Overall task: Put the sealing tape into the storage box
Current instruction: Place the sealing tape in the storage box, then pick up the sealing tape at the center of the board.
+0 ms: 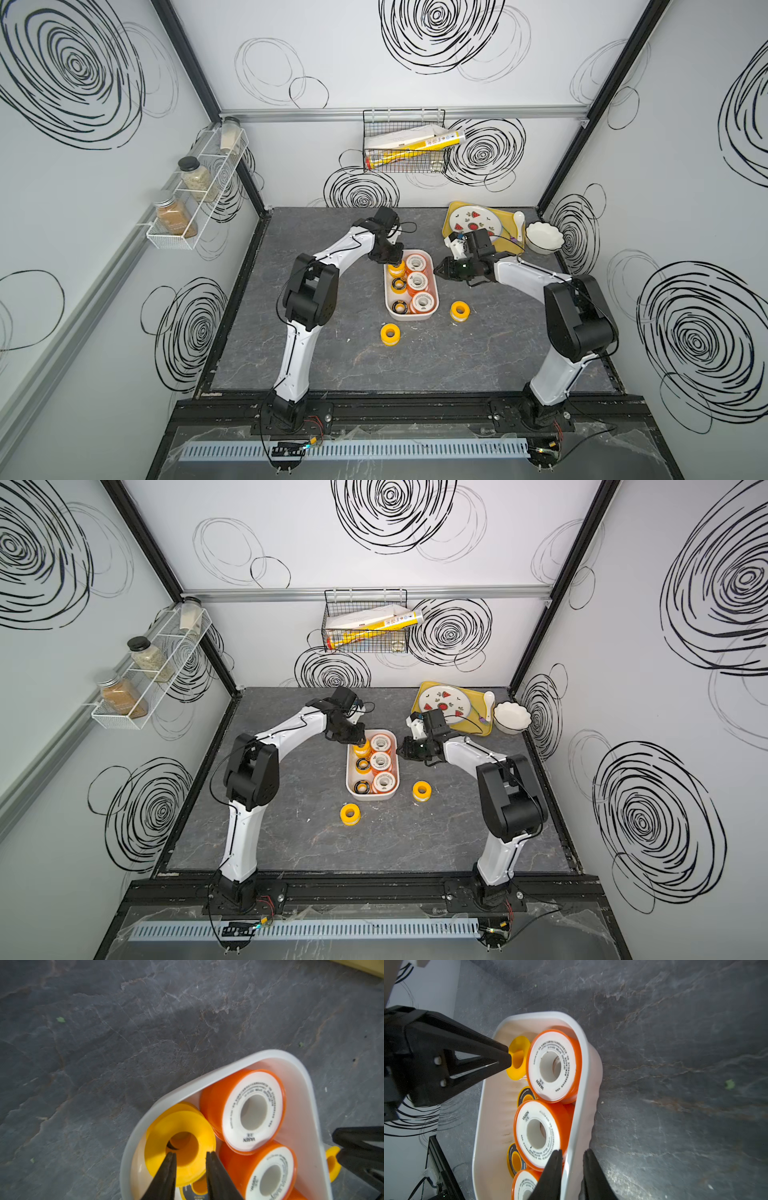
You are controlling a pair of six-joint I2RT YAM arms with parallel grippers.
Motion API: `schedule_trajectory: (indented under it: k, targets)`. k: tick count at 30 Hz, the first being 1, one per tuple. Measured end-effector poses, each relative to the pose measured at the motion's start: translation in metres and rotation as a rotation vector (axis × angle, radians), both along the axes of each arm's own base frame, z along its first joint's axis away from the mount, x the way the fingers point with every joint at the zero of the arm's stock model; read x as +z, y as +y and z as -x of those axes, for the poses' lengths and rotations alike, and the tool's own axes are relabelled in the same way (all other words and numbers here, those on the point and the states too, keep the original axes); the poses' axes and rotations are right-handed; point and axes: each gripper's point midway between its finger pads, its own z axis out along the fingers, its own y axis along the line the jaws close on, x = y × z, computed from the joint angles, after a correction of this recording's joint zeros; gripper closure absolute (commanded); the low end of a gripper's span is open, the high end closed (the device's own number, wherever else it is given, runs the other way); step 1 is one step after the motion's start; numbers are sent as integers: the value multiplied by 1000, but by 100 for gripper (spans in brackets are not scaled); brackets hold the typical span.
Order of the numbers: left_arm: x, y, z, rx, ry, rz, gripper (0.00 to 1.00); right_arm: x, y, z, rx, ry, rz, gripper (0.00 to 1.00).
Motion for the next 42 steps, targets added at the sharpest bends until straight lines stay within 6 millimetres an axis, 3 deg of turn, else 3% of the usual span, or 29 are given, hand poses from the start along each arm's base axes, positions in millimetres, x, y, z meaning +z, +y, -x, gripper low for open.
schedule_trajectory:
  k: [5,8,11,14,19,23,26,34,42]
  targets:
    - [60,10,0,20,-111,34,59,20,-16,0,-38,-70,71,72]
    - [96,25,5,45,-179,57,58,22,-27,5,-61,-89,124,71]
    - [115,47,15,84,-218,67,57,19,-40,13,-77,-93,182,69]
    - [115,77,29,141,-228,70,55,14,-50,24,-82,-90,230,69]
    - [96,127,51,259,-209,91,54,5,-64,43,-80,-77,285,65]
    - [90,155,59,332,-227,101,50,2,-71,54,-83,-74,310,64]
    - [95,160,67,350,-268,115,43,0,-76,61,-86,-71,326,61]
    - [128,171,66,383,-393,142,41,-14,-85,82,-78,-36,354,53]
    - [128,187,62,429,-401,165,40,-29,-85,96,-60,3,370,38]
